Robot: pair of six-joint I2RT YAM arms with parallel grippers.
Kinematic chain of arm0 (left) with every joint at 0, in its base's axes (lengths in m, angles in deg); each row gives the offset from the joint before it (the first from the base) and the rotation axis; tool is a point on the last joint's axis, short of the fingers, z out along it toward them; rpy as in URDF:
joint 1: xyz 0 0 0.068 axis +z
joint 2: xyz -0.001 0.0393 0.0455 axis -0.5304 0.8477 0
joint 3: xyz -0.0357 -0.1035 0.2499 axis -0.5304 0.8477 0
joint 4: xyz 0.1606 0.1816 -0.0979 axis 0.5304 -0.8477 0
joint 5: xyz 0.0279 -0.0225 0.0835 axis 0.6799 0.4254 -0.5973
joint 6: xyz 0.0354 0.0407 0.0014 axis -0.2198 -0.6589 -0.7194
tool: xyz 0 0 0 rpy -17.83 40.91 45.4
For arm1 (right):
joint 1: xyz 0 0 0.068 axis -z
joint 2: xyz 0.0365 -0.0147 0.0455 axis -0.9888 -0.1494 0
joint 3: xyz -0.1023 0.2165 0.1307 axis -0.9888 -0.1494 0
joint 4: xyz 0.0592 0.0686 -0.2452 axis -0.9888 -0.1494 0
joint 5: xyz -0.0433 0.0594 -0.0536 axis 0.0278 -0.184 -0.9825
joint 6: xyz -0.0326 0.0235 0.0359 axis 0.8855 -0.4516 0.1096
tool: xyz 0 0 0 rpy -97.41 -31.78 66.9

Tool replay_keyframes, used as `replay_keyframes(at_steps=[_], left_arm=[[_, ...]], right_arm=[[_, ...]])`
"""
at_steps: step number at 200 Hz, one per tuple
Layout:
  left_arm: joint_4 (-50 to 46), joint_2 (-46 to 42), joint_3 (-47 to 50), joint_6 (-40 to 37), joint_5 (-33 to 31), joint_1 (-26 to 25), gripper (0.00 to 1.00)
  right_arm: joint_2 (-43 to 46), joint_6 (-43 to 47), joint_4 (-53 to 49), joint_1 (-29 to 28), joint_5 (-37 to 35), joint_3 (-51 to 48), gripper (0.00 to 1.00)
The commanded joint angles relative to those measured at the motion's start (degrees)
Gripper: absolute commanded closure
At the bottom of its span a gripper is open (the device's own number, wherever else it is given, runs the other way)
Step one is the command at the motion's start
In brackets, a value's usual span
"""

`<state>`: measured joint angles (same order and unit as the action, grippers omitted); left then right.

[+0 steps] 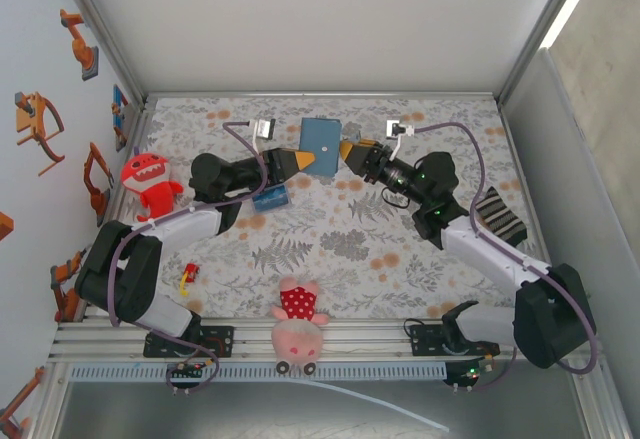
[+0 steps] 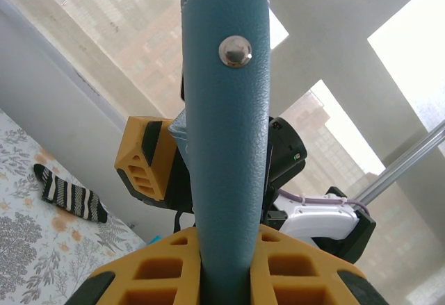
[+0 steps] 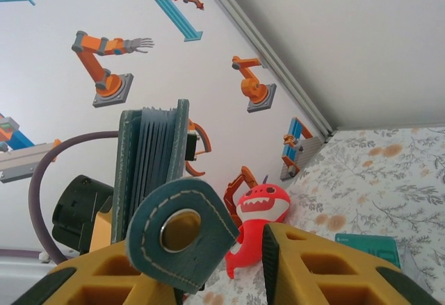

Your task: Take the credit cards out of the card holder

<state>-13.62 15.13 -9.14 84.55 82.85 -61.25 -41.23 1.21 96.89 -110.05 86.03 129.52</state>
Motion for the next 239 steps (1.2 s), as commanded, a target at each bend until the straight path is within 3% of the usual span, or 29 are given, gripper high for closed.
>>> replay_keyframes(at_steps=[1,76,239], left_arm=[[3.78,-1.72,-1.72,0.11,-0.22,0.21,1.0],[3.76,-1.54,-1.45,0.38,-0.28,0.21,1.0],[3.76,-2.7,-0.48,0.43,-0.28,0.21,1.0]], right_arm=[[1.31,-0.68,3.82,-0.18,1.61,-0.65,0.65],[-1.97,-5.66,12.41,-0.17,4.4,-0.84,0.65],[-0.56,-6.8,14.11,-0.14,2.32,-1.94,0.55]])
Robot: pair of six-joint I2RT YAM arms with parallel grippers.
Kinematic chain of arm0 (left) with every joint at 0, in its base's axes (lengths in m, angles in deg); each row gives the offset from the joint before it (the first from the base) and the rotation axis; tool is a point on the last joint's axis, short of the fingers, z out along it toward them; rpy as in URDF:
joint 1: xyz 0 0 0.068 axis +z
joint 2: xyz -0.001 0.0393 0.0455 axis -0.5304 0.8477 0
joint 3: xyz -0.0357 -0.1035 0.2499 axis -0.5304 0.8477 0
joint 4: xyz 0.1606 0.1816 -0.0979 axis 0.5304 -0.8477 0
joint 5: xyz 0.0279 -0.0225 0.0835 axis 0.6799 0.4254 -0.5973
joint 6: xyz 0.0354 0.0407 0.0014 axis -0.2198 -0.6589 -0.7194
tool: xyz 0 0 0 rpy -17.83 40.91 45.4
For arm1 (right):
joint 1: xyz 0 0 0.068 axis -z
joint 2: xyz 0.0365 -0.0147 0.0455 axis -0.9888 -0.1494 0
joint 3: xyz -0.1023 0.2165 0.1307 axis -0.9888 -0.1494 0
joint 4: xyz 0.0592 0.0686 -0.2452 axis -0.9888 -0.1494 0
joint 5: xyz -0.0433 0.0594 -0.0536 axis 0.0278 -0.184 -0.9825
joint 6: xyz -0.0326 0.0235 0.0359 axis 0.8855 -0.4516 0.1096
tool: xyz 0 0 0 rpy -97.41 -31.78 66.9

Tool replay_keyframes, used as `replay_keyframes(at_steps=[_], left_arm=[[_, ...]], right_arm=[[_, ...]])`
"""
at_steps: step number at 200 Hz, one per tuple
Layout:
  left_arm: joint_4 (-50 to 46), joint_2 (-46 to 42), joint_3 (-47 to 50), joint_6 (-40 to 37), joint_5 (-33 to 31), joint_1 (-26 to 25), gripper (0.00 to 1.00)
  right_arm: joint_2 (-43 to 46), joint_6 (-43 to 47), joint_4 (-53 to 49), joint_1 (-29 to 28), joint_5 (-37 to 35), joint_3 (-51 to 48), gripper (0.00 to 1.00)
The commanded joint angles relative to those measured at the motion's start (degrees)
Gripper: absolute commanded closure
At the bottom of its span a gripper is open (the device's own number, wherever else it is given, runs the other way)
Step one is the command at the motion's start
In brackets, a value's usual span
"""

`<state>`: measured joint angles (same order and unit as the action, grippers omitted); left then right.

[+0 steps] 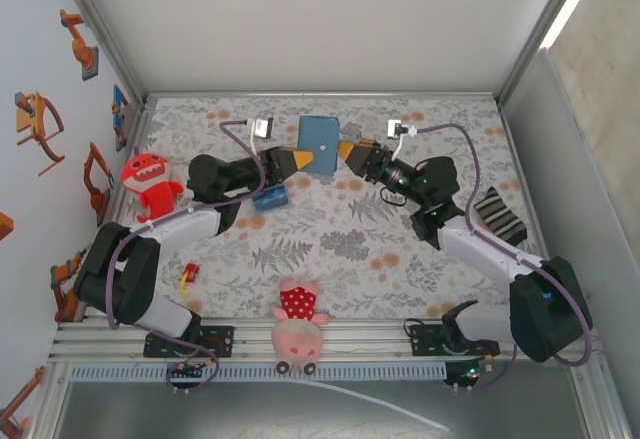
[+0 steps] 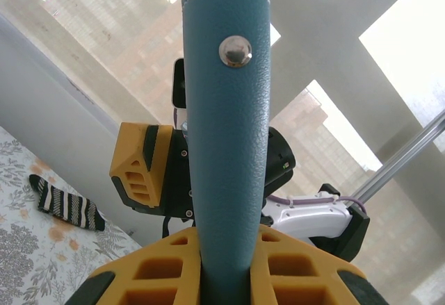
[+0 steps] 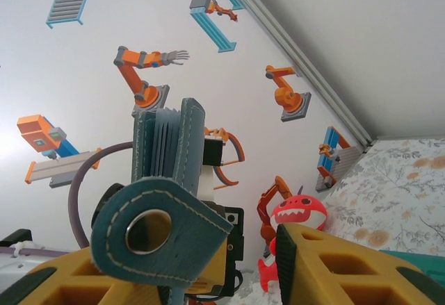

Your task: Take the credit cards out of the card holder

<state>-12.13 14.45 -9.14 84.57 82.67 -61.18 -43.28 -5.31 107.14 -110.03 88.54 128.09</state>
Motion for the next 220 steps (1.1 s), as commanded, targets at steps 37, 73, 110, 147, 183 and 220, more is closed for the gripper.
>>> replay_keyframes(at_steps=[37,73,110,147,183,220], left_arm=[[2.3,-2.02,-0.68,0.44,-0.14,0.07,1.0],[2.28,-1.28,-0.84,0.49,-0.11,0.1,1.0],[2.33,-1.1,-1.38,0.59,-0.11,0.1,1.0],[2.29,-1.02,-1.76,0.82,-0.15,-0.17,1.0],[2.12,-0.54,-2.15,0.82,-0.11,-0.3,1.0],[0.13,0.07,-2.68,0.1,-0.43,-0.47,0.98]], right_arm=[[0.28,-0.78,3.95,-0.19,0.52,0.46,0.55],[-0.48,-1.68,5.47,-0.25,1.58,0.93,0.54],[-1.22,-1.86,4.68,-0.17,1.93,1.26,0.55],[-3.16,-2.52,4.19,-0.29,2.87,1.89,0.66],[-3.68,-2.83,4.15,-0.56,4.14,2.41,0.66],[-2.7,-2.7,3.07,-0.73,5.19,2.58,0.88]])
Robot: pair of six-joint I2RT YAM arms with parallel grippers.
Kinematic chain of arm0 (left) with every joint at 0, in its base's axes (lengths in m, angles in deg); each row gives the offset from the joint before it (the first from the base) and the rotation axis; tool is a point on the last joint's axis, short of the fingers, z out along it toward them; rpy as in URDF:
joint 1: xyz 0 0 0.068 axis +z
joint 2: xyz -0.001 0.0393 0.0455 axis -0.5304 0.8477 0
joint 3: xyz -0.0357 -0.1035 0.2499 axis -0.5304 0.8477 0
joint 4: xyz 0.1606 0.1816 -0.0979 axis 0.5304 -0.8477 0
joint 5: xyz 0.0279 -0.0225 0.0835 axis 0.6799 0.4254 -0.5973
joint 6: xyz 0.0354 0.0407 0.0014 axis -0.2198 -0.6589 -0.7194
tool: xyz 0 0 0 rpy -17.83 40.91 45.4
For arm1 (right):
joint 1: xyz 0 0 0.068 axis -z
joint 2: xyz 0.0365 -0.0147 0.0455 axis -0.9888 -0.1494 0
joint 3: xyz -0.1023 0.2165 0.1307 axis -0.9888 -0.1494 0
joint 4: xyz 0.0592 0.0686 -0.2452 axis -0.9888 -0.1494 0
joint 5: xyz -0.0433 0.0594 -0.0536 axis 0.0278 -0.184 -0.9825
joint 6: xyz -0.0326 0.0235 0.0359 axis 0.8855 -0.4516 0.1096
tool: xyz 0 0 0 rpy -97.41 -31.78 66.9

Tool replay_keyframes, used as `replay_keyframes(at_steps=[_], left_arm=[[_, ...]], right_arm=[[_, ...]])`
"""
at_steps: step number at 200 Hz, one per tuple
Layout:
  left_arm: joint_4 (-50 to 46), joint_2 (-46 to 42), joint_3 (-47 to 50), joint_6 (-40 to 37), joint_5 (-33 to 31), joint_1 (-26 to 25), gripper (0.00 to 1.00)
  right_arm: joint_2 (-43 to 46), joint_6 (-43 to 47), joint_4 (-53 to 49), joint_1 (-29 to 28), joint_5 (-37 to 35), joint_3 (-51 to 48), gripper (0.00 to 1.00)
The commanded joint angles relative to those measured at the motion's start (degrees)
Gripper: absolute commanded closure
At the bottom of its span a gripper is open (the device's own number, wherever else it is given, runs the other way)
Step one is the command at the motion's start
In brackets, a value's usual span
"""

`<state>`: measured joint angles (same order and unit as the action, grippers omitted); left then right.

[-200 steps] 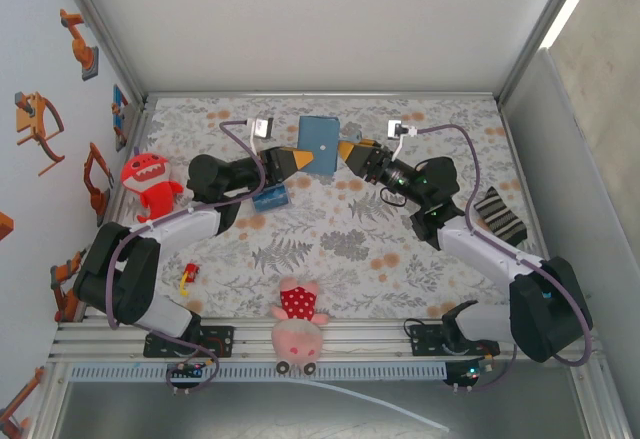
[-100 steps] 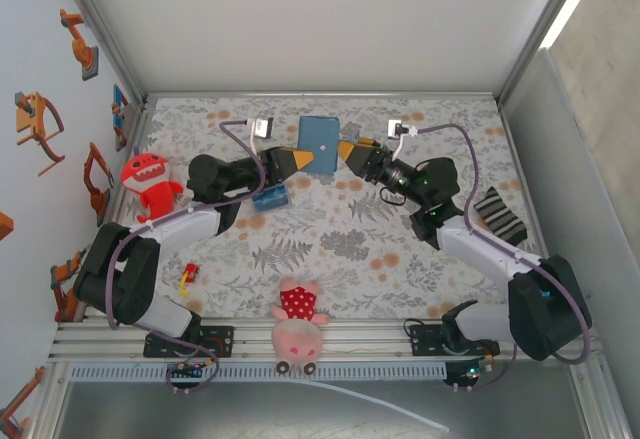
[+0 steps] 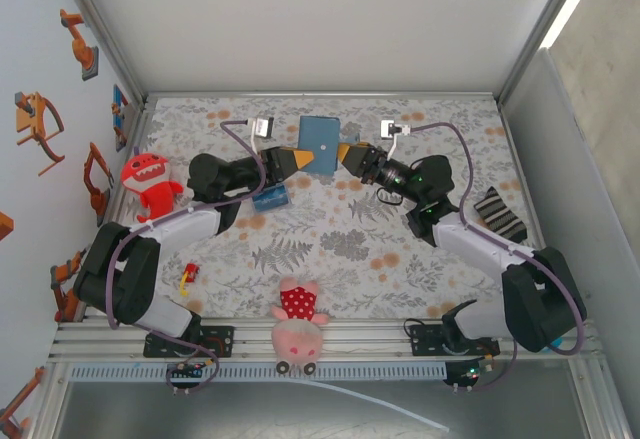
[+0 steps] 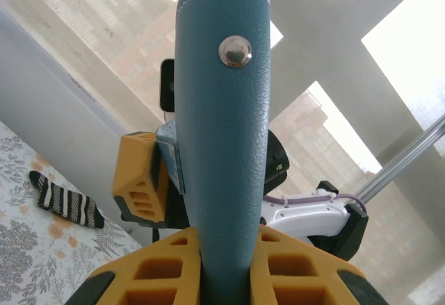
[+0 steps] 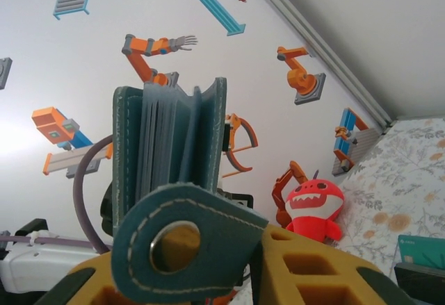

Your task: Take the credit cards out of the card holder

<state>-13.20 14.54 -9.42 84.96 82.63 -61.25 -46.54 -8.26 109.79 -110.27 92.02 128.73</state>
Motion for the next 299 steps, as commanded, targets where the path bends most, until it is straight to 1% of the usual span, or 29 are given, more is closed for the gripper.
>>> replay_keyframes(at_steps=[1,14,31,48,61,72,87,101,110,124,144,170,178,220,243,263,280,299], left_arm=[[1.04,-0.03,-2.44,-0.37,-0.4,-0.36,0.98],[-1.03,-0.53,-2.4,-1.99,-0.65,-0.56,0.92],[-8.47,-2.42,-2.16,-6.21,-1.27,-0.81,0.74],[-19.17,-5.84,-2.14,-13.68,-2.57,-1.17,0.52],[-30.21,-9.28,-2.51,-20.91,-4.59,-1.56,0.31],[-40.25,-12.28,-3.28,-27.77,-7.29,-2.24,0.17],[-53.34,-15.48,-4.93,-36.67,-11.68,-3.7,0.09],[-61.36,-17.23,-6.35,-42.21,-15.18,-5.28,0.0],[-64.4,-17.61,-6.91,-44.23,-17.25,-6.19,0.03],[-66.92,-17.11,-7.55,-45.82,-20.71,-7.77,0.03],[-68.0,-15.26,-8.59,-47.39,-23.94,-10.18,0.03],[-71.37,-14.21,-10.56,-50.68,-29.66,-12.53,0.03],[-72.25,-13.95,-11.09,-51.49,-30.56,-12.83,0.03],[-72.24,-13.07,-11.42,-51.44,-33.47,-13.48,0.03],[-72.96,-13.05,-11.36,-51.15,-35.57,-13.52,0.0],[-74.01,-13.64,-11.19,-51.43,-37.43,-13.51,0.09],[-74.1,-14.14,-11.07,-51.72,-37.63,-13.55,0.16],[-74.18,-14.24,-11.04,-51.76,-37.68,-13.5,0.3]], right_arm=[[0.59,0.3,0.4,-0.49,1.71,1.95,0.89],[1.35,0.93,-1.1,-0.51,1.58,1.96,1.0],[2.82,2.69,-4.4,-0.49,0.81,1.96,1.0],[4.59,5.14,-9.1,-0.49,-0.64,1.9,1.0],[6.1,7.17,-13.19,-0.49,-2.06,1.88,1.0],[7.43,8.99,-16.8,-0.49,-3.31,2.01,1.0],[9.4,11.87,-22.98,-0.74,-5.43,2.59,1.0],[11.04,15.25,-29.15,-1.44,-7.62,3.59,1.0],[11.75,16.95,-32.52,-1.87,-9.07,4.3,1.0],[12.5,18.45,-35.79,-2.7,-10.51,5.15,1.0],[12.6,19.93,-40.73,-3.87,-12.82,6.78,1.0],[12.84,23.95,-49.27,-6.73,-18.38,9.89,1.0],[12.92,24.88,-50.84,-7.37,-19.62,10.62,1.0],[12.5,25.11,-51.47,-8.13,-20.57,11.62,1.0],[12.31,25.08,-51.47,-8.14,-20.79,11.87,1.0],[12.39,25.1,-51.47,-8.14,-21.12,11.84,1.0],[12.6,25.05,-51.18,-8.13,-21.36,11.61,1.0],[12.79,24.88,-50.49,-8.15,-21.55,11.25,1.0]])
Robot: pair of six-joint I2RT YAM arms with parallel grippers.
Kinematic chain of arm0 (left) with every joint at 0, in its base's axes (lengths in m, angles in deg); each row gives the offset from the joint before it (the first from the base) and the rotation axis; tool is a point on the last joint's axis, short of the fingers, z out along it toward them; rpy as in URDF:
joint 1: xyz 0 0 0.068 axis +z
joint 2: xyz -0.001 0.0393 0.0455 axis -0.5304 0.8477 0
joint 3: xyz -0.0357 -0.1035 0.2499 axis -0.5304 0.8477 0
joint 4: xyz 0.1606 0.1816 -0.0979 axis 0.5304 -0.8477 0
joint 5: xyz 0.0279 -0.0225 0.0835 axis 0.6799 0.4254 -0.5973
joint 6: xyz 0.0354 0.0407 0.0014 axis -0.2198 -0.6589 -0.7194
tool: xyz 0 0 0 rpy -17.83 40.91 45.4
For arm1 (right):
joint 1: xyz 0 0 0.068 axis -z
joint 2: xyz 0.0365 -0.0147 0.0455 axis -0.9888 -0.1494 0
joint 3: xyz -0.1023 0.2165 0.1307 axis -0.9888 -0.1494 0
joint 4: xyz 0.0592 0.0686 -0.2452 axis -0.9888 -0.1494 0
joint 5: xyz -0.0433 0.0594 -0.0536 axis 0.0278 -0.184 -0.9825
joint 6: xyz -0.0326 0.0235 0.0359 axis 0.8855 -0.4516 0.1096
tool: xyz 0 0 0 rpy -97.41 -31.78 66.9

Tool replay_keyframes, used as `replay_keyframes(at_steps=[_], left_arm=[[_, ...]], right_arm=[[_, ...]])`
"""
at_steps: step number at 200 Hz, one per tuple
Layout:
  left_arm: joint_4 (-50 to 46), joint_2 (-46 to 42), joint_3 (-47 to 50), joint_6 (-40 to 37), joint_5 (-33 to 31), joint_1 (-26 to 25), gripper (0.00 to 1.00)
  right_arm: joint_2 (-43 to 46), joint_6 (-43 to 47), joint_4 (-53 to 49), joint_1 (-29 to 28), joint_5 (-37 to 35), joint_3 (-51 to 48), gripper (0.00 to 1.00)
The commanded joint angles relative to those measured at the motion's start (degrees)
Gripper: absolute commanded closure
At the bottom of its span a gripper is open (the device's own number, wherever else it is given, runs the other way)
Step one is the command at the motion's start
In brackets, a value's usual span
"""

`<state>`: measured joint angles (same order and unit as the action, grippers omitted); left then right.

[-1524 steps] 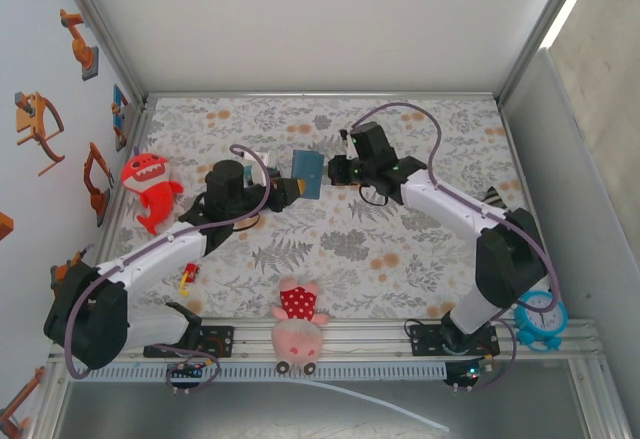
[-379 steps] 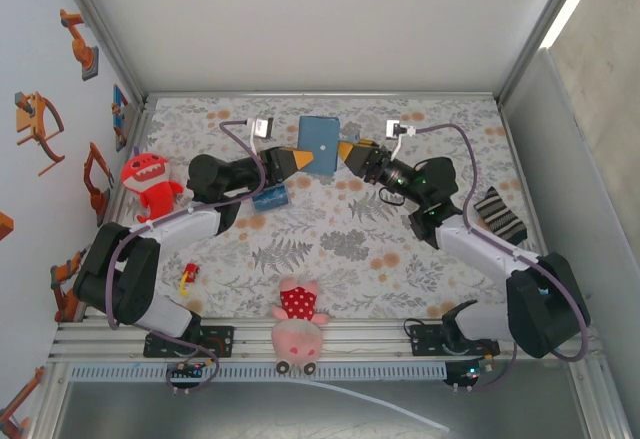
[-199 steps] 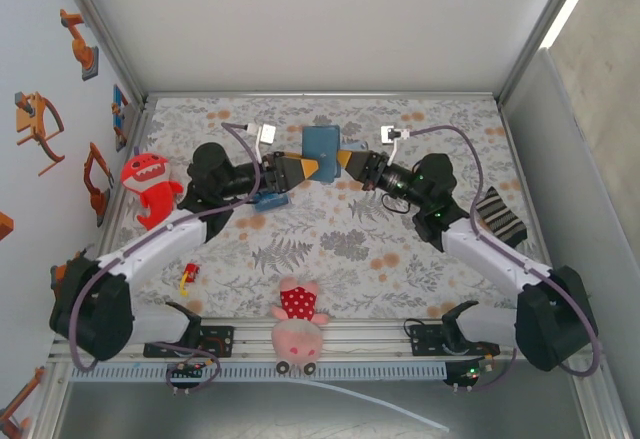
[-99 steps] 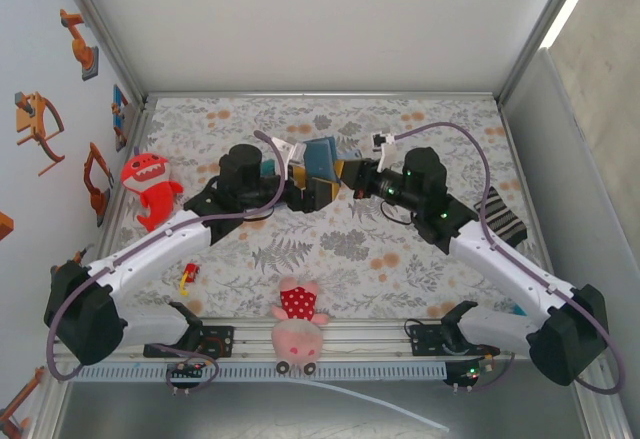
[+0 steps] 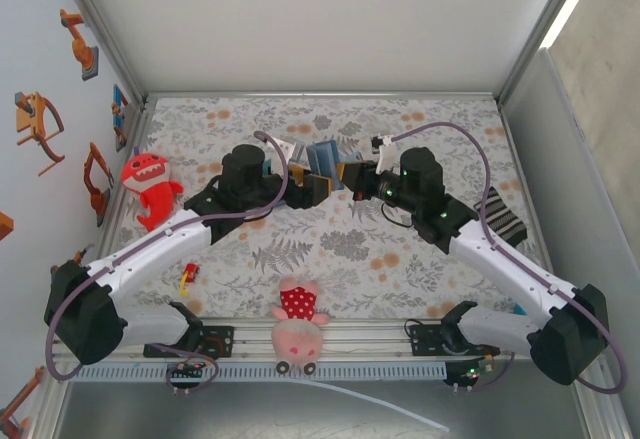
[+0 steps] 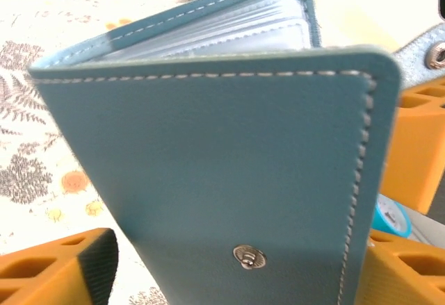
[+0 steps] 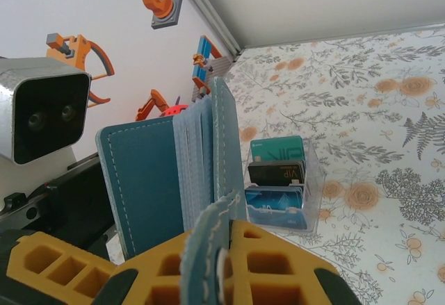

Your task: Take the credit cards out of the card holder

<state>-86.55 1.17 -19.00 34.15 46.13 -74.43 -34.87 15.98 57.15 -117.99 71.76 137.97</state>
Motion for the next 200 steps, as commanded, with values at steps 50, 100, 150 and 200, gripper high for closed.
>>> replay_keyframes(at_steps=[50,100,150,200], left_arm=[[-0.92,-1.45,-0.98,-1.02,-2.01,-0.4,0.49],[-0.35,-2.76,0.32,-0.34,-3.55,-0.24,0.86],[2.59,-3.7,1.65,0.2,-2.9,-0.31,1.0],[2.21,-3.65,1.28,0.24,-3.39,-0.24,1.0]], right_arm=[[1.28,0.19,3.27,-0.42,-0.44,1.46,1.0],[1.69,1.03,2.35,-0.42,0.96,1.33,1.0],[1.02,2.6,-0.33,-0.43,2.99,1.82,0.66],[-0.59,3.81,-1.62,-0.87,3.77,3.05,0.45]])
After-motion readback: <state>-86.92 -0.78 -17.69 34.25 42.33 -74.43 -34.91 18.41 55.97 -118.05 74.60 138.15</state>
